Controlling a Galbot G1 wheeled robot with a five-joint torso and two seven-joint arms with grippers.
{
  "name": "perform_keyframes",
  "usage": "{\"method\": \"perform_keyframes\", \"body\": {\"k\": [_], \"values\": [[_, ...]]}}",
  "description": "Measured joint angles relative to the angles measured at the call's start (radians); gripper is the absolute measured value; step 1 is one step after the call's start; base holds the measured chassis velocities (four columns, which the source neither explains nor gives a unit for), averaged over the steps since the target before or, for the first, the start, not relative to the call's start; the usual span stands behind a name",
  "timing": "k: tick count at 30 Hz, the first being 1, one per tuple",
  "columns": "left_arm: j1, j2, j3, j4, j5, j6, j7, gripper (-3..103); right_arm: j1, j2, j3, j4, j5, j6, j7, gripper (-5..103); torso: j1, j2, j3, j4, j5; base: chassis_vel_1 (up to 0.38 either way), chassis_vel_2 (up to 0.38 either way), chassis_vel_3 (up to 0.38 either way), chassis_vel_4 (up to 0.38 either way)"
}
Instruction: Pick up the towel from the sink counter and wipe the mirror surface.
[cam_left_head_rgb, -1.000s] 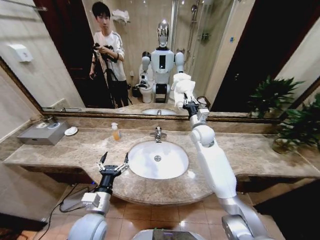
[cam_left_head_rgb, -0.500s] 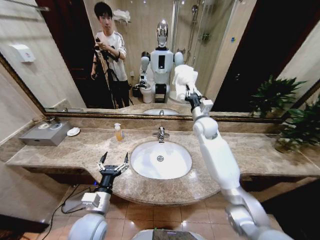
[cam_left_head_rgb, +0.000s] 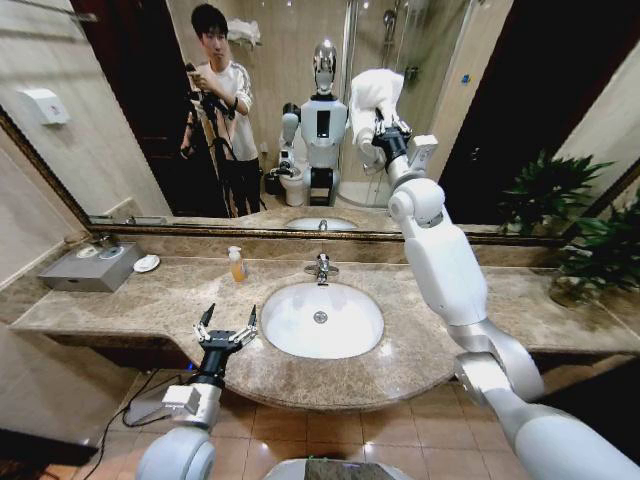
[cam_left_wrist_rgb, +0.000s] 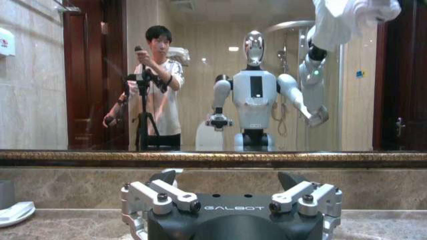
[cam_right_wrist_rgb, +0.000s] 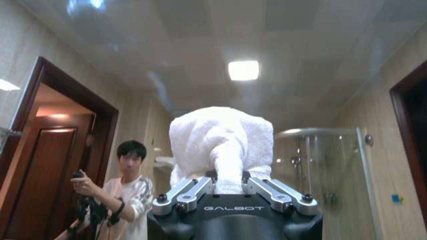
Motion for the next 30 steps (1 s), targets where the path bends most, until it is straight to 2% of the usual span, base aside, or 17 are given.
{"method": "perform_keyframes", "body": {"k": [3,8,11,17,24,27,30], "values": [[0.000,0.000,0.000,0.000,0.000,0.000,0.000,100,-0.044,0.018,-0.001,-0.013,-0.013,0.008,-0.003,13,0.000,0.000,0.000,0.0003,0.0001,0.000,0.000,0.000,0.000],[0.000,0.000,0.000,0.000,0.000,0.000,0.000,100,-0.245,0.048,0.017,0.031,-0.072,0.020,-0.013,13,0.000,0.000,0.000,0.0000,0.0003,0.000,0.000,0.000,0.000],[0.000,0.000,0.000,0.000,0.000,0.000,0.000,100,-0.272,0.055,0.028,0.053,-0.085,0.014,-0.013,13,0.000,0.000,0.000,-0.0004,0.0004,0.000,0.000,0.000,0.000],[0.000,0.000,0.000,0.000,0.000,0.000,0.000,100,-0.184,0.060,0.025,0.044,-0.060,0.006,-0.007,13,0.000,0.000,0.000,0.0007,0.0000,0.000,0.000,0.000,0.000],[0.000,0.000,0.000,0.000,0.000,0.000,0.000,100,-0.086,0.057,0.032,0.008,-0.057,0.010,-0.008,13,0.000,0.000,0.000,0.0003,-0.0001,0.000,0.000,0.000,0.000],[0.000,0.000,0.000,0.000,0.000,0.000,0.000,100,-0.080,0.054,0.040,-0.009,-0.061,0.012,-0.021,13,0.000,0.000,0.000,0.0001,-0.0001,0.000,0.000,0.000,0.000],[0.000,0.000,0.000,0.000,0.000,0.000,0.000,100,-0.110,0.068,0.051,-0.039,-0.108,0.039,-0.047,13,0.000,0.000,0.000,-0.0001,-0.0001,0.000,0.000,0.000,0.000]]}}
